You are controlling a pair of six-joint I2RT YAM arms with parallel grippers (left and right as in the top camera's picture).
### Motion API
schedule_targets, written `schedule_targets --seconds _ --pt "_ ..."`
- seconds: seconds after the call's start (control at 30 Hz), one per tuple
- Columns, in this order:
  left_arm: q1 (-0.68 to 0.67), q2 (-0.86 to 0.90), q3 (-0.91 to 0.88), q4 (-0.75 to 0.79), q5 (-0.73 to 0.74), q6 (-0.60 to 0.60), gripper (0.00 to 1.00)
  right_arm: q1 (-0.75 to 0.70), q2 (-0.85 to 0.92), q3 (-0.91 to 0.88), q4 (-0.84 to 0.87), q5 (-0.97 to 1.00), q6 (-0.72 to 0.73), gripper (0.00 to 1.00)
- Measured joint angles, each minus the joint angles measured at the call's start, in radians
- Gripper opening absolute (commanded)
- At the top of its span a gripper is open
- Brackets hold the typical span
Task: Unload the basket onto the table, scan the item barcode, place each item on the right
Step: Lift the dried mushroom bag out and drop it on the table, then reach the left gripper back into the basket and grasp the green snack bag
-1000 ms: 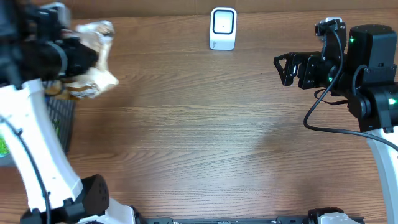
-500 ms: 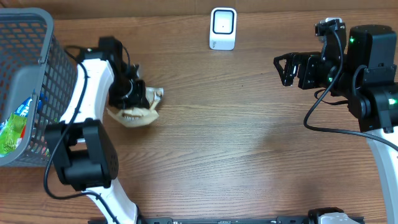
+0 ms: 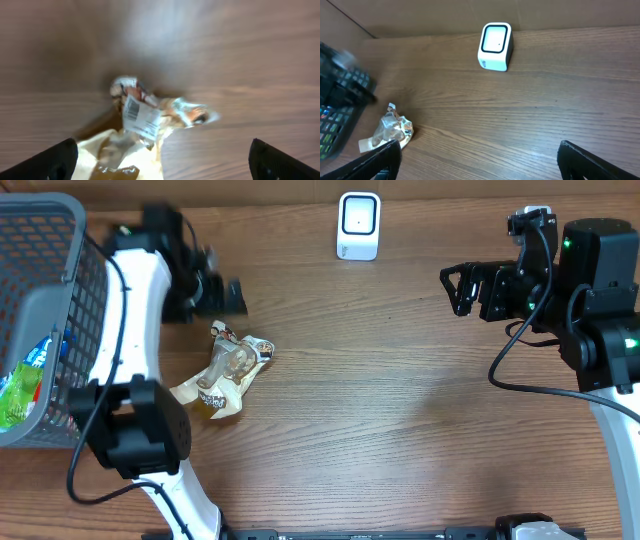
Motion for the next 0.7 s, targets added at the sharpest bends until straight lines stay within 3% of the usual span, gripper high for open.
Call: schedule_targets --seconds 0.17,0.33,0.5,0.7 --pt "0.015 0.003 0.474 -0.154 -0.054 -0.040 1.00 0.000 0.001 0.000 0.005 0.000 0.000 1.00" --pt "0.126 -0.019 0.810 -0.270 -0.204 -0.100 1.00 0.000 0.001 0.000 0.011 0.000 0.000 1.00" --pt "0.320 -0.042 0.833 -0.275 -0.287 -0.169 1.00 0.000 0.001 0.000 0.012 0.000 0.000 1.00" --pt "0.622 -0.040 0.640 -0.275 -0.282 -0.254 1.00 0.000 0.001 0.000 0.012 0.000 0.000 1.00"
